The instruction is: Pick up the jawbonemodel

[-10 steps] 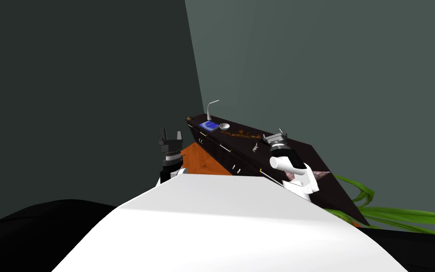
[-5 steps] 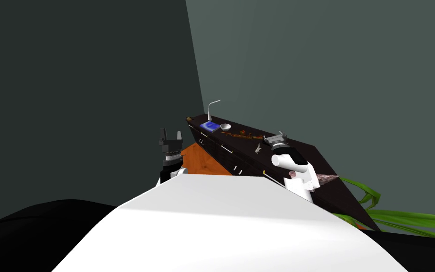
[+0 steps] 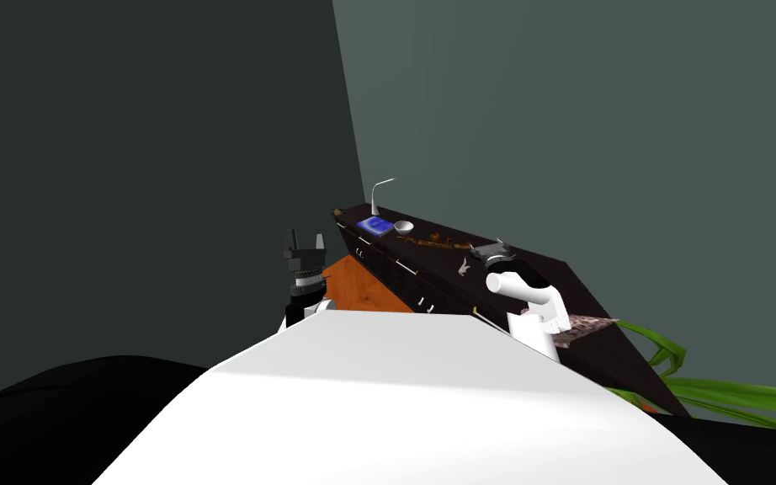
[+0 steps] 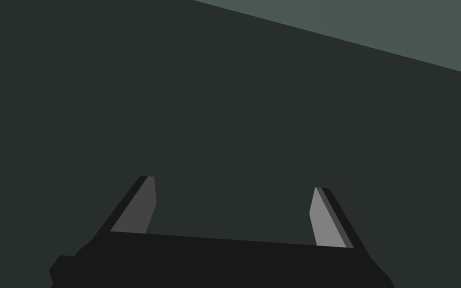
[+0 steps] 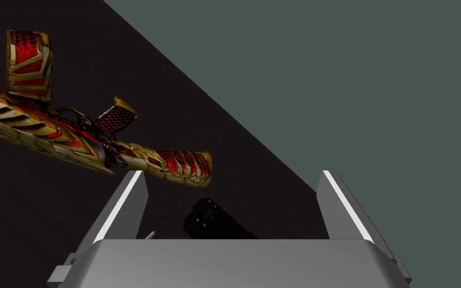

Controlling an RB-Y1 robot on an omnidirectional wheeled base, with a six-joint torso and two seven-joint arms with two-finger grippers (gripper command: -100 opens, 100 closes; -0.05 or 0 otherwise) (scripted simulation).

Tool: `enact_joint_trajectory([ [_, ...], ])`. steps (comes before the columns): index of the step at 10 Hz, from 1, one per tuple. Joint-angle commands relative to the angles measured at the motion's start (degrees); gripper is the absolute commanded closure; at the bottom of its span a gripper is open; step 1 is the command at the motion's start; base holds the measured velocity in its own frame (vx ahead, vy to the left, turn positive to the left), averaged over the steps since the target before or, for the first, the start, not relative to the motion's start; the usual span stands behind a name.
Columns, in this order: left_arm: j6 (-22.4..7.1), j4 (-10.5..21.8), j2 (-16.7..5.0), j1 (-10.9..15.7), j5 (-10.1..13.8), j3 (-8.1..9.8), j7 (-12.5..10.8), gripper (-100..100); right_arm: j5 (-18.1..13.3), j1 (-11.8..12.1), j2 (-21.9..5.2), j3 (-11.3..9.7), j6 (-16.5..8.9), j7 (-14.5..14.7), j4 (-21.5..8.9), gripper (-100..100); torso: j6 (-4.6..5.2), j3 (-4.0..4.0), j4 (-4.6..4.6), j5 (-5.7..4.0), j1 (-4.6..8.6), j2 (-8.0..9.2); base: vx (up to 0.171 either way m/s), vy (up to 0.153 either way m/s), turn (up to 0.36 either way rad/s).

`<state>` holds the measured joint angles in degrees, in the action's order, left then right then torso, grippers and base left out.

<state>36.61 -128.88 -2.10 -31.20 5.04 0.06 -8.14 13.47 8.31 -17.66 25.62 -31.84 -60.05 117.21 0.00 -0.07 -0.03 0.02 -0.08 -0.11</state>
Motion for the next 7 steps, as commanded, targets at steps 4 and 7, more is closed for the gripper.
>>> enact_joint_trajectory([
  [4,0.0,0.0,0.0,0.0,0.0,0.00,0.0,0,1.0,-2.3,-1.2,1.2,-7.0,-6.5,-2.9,-100,0.00,0.00,0.00,0.00,0.02,0.01,0.024,0.027,-0.001],
  [7,0.0,0.0,0.0,0.0,0.0,0.00,0.0,0,1.6,-3.7,-2.1,1.9,-11.8,-10.3,-4.6,-100,0.00,0.00,0.00,0.00,0.01,0.01,0.024,0.025,0.001],
])
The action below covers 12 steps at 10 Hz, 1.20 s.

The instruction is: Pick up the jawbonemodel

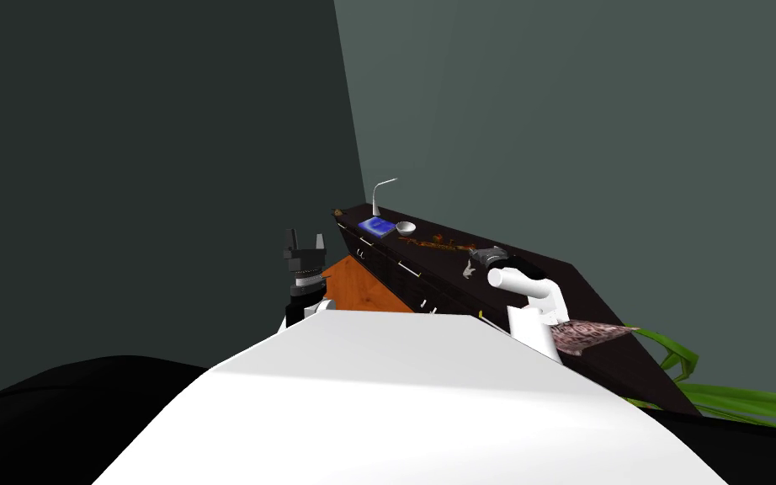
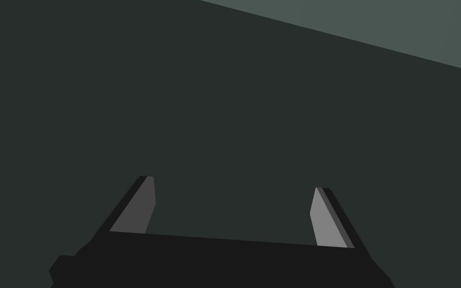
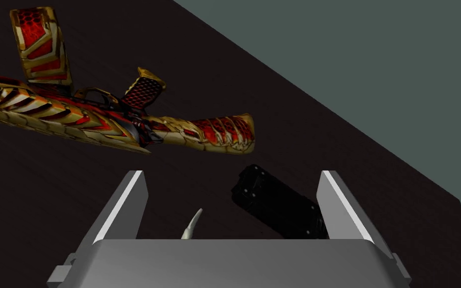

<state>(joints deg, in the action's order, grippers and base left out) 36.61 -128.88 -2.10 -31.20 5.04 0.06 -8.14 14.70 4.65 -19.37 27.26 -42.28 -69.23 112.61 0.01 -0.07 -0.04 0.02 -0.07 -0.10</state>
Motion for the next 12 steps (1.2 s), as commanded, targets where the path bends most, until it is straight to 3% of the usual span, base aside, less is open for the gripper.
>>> enact_joint_trajectory([
  [1,0.0,0.0,0.0,0.0,0.0,0.00,0.0,0,0.4,0.0,-0.3,0.3,-2.8,-1.1,0.0,-100,0.00,0.00,0.00,0.00,0.00,0.00,0.015,0.011,0.000],
  [2,0.0,0.0,0.0,0.0,0.0,0.00,0.0,0,1.0,-1.4,-1.2,0.9,-4.3,-3.6,-1.8,-100,0.00,0.02,0.01,-0.01,0.06,0.04,0.028,0.021,0.003],
  [4,0.0,0.0,0.0,0.0,0.0,0.00,0.0,0,1.0,-1.4,-1.2,0.9,-7.4,-4.7,-1.8,-100,0.00,0.01,0.00,-0.01,0.02,0.01,0.020,0.018,0.000],
  [5,0.0,0.0,0.0,0.0,0.0,0.00,0.0,0,1.5,-2.8,-2.1,1.5,-9.0,-7.3,-3.5,-100,0.00,0.03,0.01,-0.01,0.05,0.05,0.020,0.023,0.006],
  [7,0.0,0.0,0.0,0.0,0.0,0.00,0.0,0,1.5,-2.8,-2.1,1.5,-12.1,-8.3,-3.5,-100,0.00,0.02,0.01,-0.01,0.03,0.03,0.017,0.014,0.001],
  [8,0.0,0.0,0.0,0.0,0.0,0.00,0.0,0,2.0,-4.1,-3.1,2.0,-14.1,-11.0,-5.3,-100,0.01,0.04,0.01,-0.01,0.06,0.07,0.019,0.021,0.003],
  [10,0.0,0.0,0.0,0.0,0.0,0.00,0.0,0,2.0,-4.1,-3.1,2.0,-16.7,-11.7,-5.3,-100,0.00,0.02,0.01,-0.01,0.03,0.03,0.017,0.015,0.001],
  [11,0.0,0.0,0.0,0.0,0.0,0.00,0.0,0,2.5,-5.3,-4.0,2.4,-18.7,-14.3,-7.0,-100,0.00,0.03,0.01,-0.02,0.07,0.06,0.019,0.014,0.005],
  [12,0.0,0.0,0.0,0.0,0.0,0.00,0.0,0,2.5,-5.3,-4.0,2.4,-20.2,-15.0,-7.0,-100,0.00,0.03,0.01,-0.01,0.06,0.04,0.023,0.017,0.004],
])
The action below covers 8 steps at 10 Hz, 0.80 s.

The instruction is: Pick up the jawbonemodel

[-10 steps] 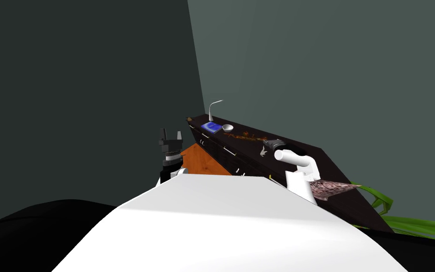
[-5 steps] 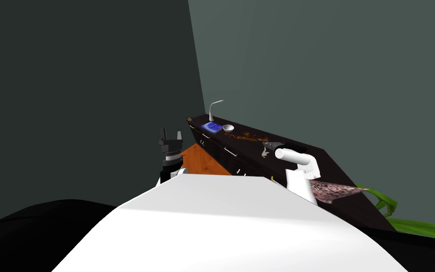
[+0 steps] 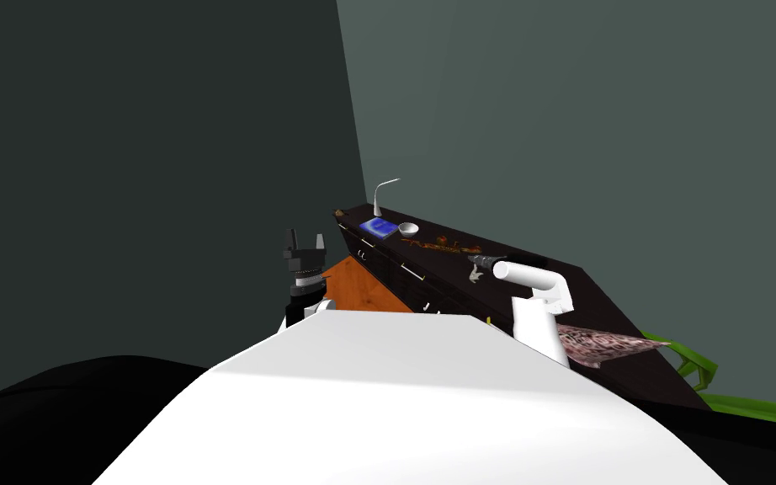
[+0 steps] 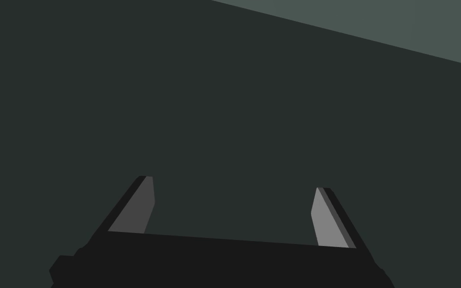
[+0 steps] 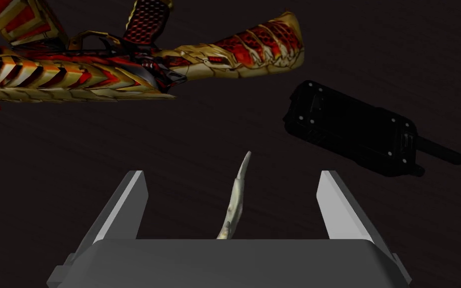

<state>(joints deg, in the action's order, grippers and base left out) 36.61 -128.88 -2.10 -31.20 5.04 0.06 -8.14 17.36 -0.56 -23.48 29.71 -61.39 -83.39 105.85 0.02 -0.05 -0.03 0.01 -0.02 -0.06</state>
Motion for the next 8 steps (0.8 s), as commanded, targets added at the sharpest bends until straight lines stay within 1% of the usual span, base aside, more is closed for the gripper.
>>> enact_joint_trajectory([
  [1,0.0,0.0,0.0,0.0,0.0,0.00,0.0,0,-0.1,-0.1,0.1,-0.1,-2.0,-0.8,-0.2,-100,0.00,0.00,0.00,0.00,0.00,0.00,0.012,0.009,-0.002],
  [2,0.0,0.0,0.0,0.0,0.0,0.00,0.0,0,0.3,-1.3,-0.9,0.3,-4.1,-3.5,-1.9,-100,0.00,0.01,0.00,-0.01,0.02,0.03,0.016,0.016,0.008],
  [3,0.0,0.0,0.0,0.0,0.0,0.00,0.0,0,0.3,-1.3,-0.9,0.3,-5.6,-3.9,-1.9,-100,0.00,0.01,0.01,0.00,0.00,0.02,0.017,0.016,0.002],
  [4,0.0,0.0,0.0,0.0,0.0,0.00,0.0,0,0.3,-1.3,-0.9,0.3,-6.2,-3.9,-1.9,-100,0.00,0.01,0.00,0.00,0.00,0.02,0.009,0.008,-0.001],
  [5,0.0,0.0,0.0,0.0,0.0,0.00,0.0,0,0.7,-2.4,-1.9,0.7,-8.4,-6.6,-3.4,-100,0.00,0.02,0.01,-0.01,0.02,0.04,0.016,0.014,0.005],
  [6,0.0,0.0,0.0,0.0,0.0,0.00,0.0,0,0.7,-2.4,-1.9,0.7,-9.9,-6.8,-3.4,-100,-0.01,0.01,0.01,0.00,0.01,0.02,0.017,0.013,0.003],
  [7,0.0,0.0,0.0,0.0,0.0,0.00,0.0,0,1.1,-3.5,-2.8,1.0,-11.6,-9.2,-4.9,-100,0.00,0.01,0.00,0.00,0.01,0.02,0.021,0.017,0.005],
  [8,0.0,0.0,0.0,0.0,0.0,0.00,0.0,0,1.1,-3.5,-2.8,1.0,-13.2,-9.6,-4.9,-100,0.00,0.00,0.00,0.00,0.00,0.00,0.017,0.014,0.002],
])
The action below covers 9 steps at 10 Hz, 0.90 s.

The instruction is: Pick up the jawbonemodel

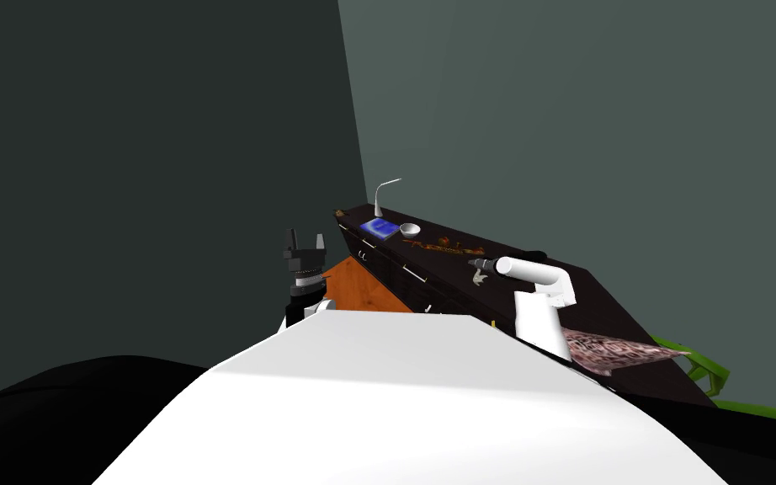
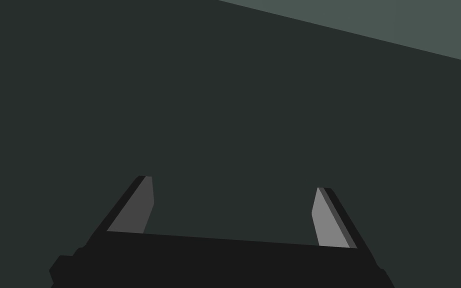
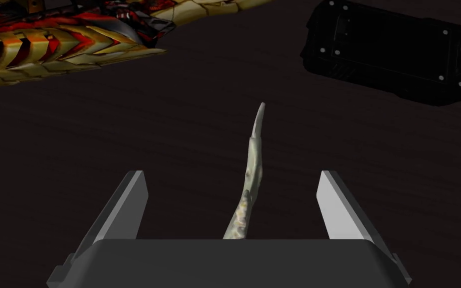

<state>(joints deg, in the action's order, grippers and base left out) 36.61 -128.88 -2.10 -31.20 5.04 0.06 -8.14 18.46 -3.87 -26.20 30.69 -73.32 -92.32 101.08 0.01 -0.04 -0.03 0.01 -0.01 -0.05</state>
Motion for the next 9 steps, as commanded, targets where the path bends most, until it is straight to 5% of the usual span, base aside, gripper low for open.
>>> enact_joint_trajectory([
  [1,0.0,0.0,0.0,0.0,0.0,0.00,0.0,0,0.0,-0.2,-0.1,0.0,-2.1,-0.7,-0.1,-100,0.00,0.00,0.00,0.00,0.00,0.00,0.006,0.005,0.000],
  [4,0.0,0.0,0.0,0.0,0.0,0.00,0.0,0,0.6,-2.0,-1.9,0.5,-7.1,-5.5,-2.7,-100,0.00,0.02,0.01,0.00,0.01,0.03,0.012,0.012,0.005],
  [9,0.0,0.0,0.0,0.0,0.0,0.00,0.0,0,1.1,-3.4,-3.6,0.8,-14.2,-9.3,-4.7,-100,0.00,0.02,0.01,0.00,0.00,0.03,0.012,0.011,0.004],
])
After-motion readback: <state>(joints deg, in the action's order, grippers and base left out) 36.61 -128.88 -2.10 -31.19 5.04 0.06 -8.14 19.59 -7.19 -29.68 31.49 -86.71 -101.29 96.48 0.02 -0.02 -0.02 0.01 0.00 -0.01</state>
